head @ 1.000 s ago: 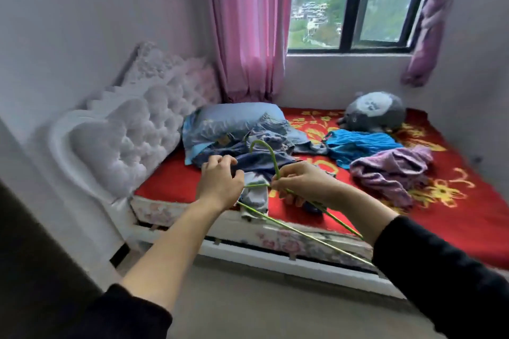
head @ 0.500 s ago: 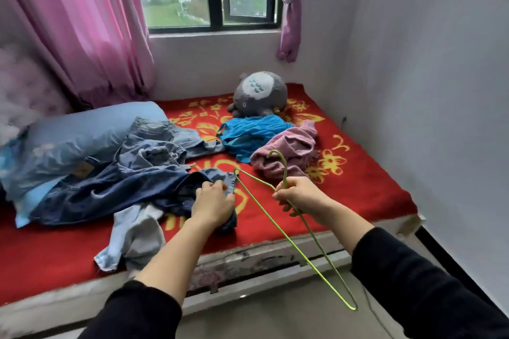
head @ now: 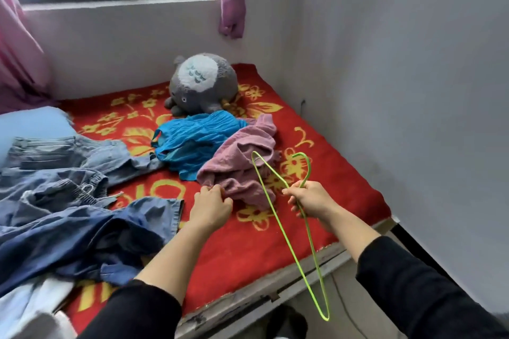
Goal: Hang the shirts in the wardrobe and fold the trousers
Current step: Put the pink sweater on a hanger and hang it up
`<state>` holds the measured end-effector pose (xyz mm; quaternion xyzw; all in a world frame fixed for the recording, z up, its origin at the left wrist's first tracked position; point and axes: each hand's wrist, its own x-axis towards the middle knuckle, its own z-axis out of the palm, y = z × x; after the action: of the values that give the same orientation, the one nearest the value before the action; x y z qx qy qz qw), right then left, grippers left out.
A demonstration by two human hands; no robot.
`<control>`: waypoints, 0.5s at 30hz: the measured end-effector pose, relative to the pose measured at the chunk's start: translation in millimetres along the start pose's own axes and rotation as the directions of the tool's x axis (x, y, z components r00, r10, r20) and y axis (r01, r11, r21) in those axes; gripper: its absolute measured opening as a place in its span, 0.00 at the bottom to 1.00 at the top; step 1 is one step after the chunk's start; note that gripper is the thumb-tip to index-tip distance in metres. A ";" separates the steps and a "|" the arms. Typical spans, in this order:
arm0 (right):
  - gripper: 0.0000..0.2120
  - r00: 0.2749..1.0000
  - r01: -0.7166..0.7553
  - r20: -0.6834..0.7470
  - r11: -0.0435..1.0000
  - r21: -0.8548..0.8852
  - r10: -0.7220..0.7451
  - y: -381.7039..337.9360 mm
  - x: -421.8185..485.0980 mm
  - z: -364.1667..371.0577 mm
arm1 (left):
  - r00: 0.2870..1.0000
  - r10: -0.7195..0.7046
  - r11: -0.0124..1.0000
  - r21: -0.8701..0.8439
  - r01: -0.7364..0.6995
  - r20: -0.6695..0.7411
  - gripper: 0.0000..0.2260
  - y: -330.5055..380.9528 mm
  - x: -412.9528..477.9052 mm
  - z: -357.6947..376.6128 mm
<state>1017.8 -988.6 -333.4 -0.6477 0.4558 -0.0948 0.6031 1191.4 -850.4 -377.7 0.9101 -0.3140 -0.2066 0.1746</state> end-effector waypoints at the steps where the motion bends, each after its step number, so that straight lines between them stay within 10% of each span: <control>1: 0.09 1.000 -0.006 0.012 1.000 -0.006 0.006 -2.3 24.9 -5.8 | 1.000 -0.008 1.000 -0.003 0.008 -0.005 0.16 7.4 22.3 4.8; 15: 0.13 0.986 -0.163 -0.058 0.962 -0.219 0.154 28.7 312.5 -62.9 | 0.935 -0.331 0.916 -0.196 0.351 0.130 0.20 63.0 255.1 101.9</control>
<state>1138.8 -1248.4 -475.8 -0.6708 0.5258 -0.0075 0.5229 1293.5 -1080.5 -504.5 0.9157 -0.1340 -0.3093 0.2190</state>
